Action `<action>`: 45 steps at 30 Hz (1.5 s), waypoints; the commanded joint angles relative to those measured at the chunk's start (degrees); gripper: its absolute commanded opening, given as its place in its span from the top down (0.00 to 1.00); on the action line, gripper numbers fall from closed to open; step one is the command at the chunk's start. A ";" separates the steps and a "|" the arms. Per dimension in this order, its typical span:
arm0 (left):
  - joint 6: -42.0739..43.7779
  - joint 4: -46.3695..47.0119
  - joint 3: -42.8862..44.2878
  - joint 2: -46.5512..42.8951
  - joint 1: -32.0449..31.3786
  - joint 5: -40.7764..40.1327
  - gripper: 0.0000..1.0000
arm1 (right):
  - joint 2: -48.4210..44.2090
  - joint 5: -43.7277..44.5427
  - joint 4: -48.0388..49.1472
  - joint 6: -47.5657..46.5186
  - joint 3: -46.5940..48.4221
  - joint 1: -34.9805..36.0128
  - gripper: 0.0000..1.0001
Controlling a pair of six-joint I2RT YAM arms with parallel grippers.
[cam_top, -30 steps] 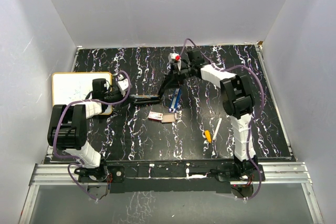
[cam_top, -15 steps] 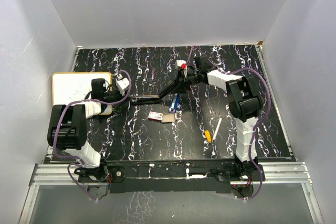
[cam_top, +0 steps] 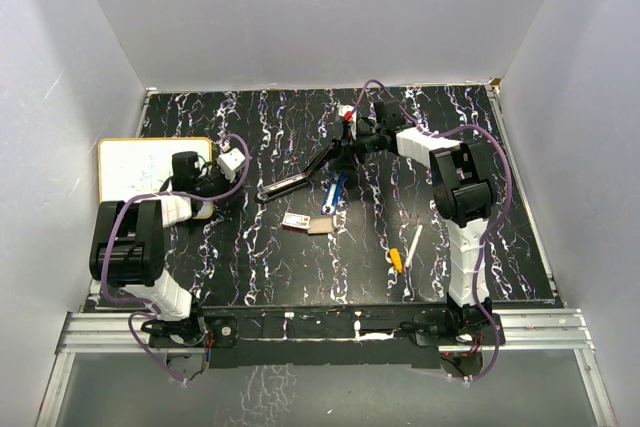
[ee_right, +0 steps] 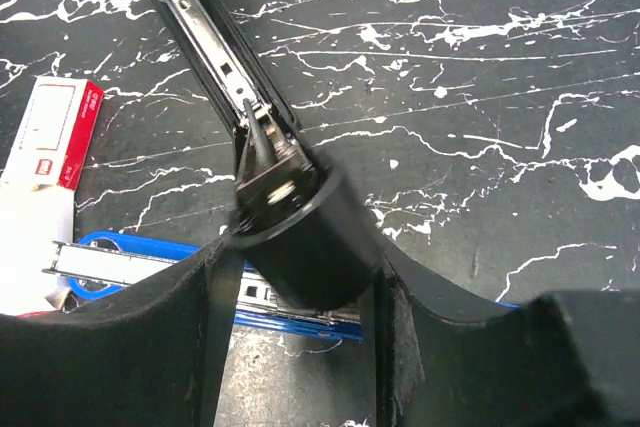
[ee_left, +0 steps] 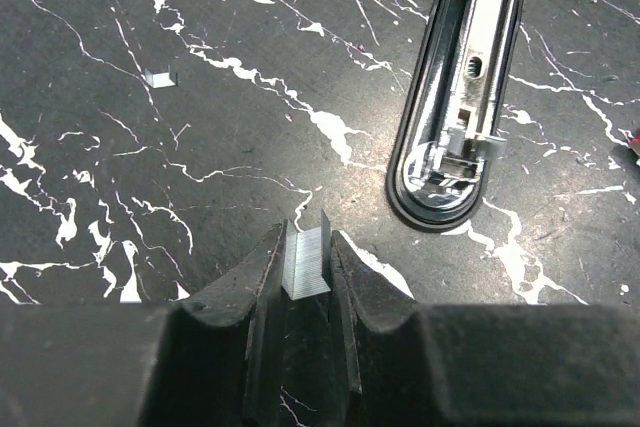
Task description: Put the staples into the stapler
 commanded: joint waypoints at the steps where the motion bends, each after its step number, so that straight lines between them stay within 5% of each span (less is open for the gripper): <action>1: 0.91 -2.57 1.49 -3.49 0.12 3.32 1.00 | -0.33 0.89 0.11 -1.81 2.45 -0.20 0.49; 11: -0.50 -9.68 7.96 -1.70 0.14 5.56 0.81 | -1.30 -0.58 -2.97 -3.08 4.17 0.08 0.46; 20: -8.68 -9.80 11.85 0.30 0.16 1.85 0.30 | -4.13 -0.23 -3.65 -3.17 3.05 0.15 0.45; 31: -15.00 -16.48 15.38 -3.19 -0.16 16.02 0.27 | -10.11 3.43 -3.94 -2.34 -0.41 0.07 0.45; 36: -6.27 -23.25 14.39 -6.13 -0.55 21.49 0.27 | -12.90 5.49 -4.02 -1.77 -2.45 -0.15 0.44; 41: 0.84 -28.20 13.23 -6.04 -3.39 19.04 0.27 | -15.63 6.36 -3.35 -0.49 -4.92 -0.19 0.44; 45: -6.58 -16.29 11.28 -3.14 -8.50 13.55 0.31 | -16.02 4.48 0.74 3.99 -6.73 -0.04 0.44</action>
